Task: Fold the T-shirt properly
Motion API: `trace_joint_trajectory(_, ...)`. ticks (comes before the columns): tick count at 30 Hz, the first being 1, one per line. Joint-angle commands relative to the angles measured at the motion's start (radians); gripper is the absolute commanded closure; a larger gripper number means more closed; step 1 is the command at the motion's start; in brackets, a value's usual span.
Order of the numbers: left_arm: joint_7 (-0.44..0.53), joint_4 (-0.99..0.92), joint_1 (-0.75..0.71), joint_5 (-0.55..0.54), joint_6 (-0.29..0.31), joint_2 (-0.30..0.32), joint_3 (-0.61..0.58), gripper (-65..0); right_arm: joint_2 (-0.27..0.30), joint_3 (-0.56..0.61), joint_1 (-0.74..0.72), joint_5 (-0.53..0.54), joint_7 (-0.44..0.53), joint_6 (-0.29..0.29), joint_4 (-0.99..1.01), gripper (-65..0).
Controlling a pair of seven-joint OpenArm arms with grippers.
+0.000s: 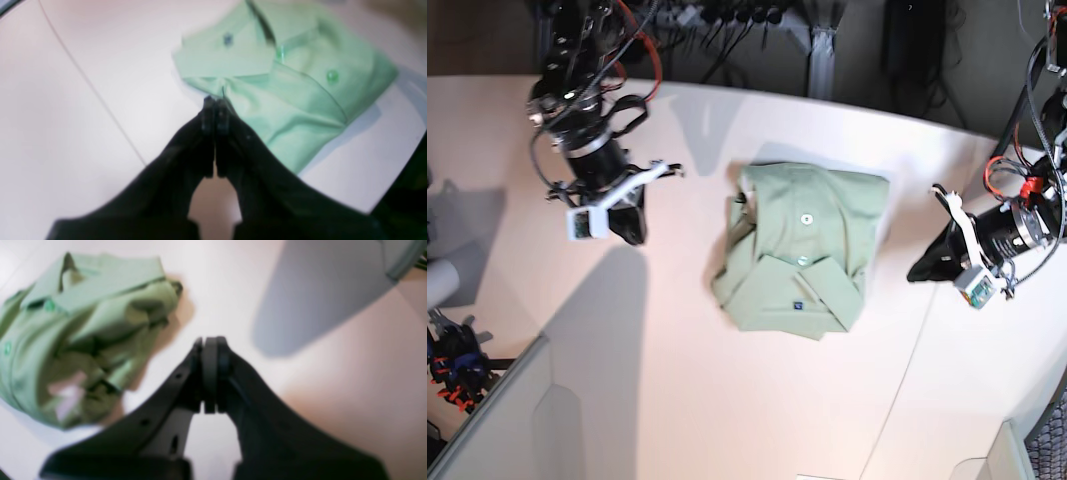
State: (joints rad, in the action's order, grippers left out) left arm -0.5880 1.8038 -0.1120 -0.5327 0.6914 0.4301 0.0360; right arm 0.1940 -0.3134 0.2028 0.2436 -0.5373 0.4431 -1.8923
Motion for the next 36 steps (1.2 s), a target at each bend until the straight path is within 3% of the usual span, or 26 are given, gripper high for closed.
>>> trace_joint_trajectory(1, 0.006, 0.048, -0.034, -0.042, 0.007, 0.028, 0.039, 0.0, 0.021, -0.031, 0.030, 0.032, 0.011, 0.006, -0.040, 0.0)
trace_joint_trajectory(6, -0.084, 0.151, -0.309, -0.180, 0.007, 0.079, 0.230, 0.0, 0.051, -0.154, 0.251, 0.130, -0.033, 0.006, -0.124, 0.0)
trace_joint_trajectory(10, -0.121, 0.208, -0.553, -0.203, 0.007, 0.083, 0.356, 0.0, 0.055, -0.223, 0.453, 0.233, -0.068, 0.006, -0.142, 0.0)
trace_joint_trajectory(16, -0.129, 0.167, -0.804, -0.133, 0.007, 0.084, 0.345, 0.0, 0.055, -0.215, 0.716, 0.276, -0.070, 0.006, -0.119, 0.0)
trace_joint_trajectory(18, -0.146, 0.114, -0.841, -0.103, 0.007, 0.119, 0.286, 0.0, 0.050, -0.212, 0.777, 0.277, -0.070, 0.006, -0.084, 0.0)
trace_joint_trajectory(22, -0.151, -0.082, -0.811, 0.035, -0.174, 0.193, 0.100, 0.0, 0.035, -0.211, 0.843, 0.272, -0.076, 0.006, 0.035, 0.0)
trace_joint_trajectory(26, -0.149, -0.351, -0.717, 0.115, -0.213, 0.184, -0.078, 0.0, 0.043, -0.211, 0.827, 0.216, -0.100, -0.001, 0.235, 0.0)
trace_joint_trajectory(29, -0.149, -0.574, -0.584, 0.176, -0.222, 0.120, -0.208, 0.0, 0.086, -0.210, 0.755, 0.198, -0.099, -0.002, 0.431, 0.0)
trace_joint_trajectory(33, -0.119, -0.901, -0.369, 0.294, -0.356, -0.011, -0.338, 0.0, 0.152, -0.197, 0.571, 0.198, -0.100, -0.005, 0.716, 0.0)
trace_joint_trajectory(36, -0.065, -1.142, -0.217, 0.341, -0.390, -0.108, -0.375, 0.0, 0.190, -0.135, 0.418, 0.202, -0.100, -0.005, 0.883, 0.0)
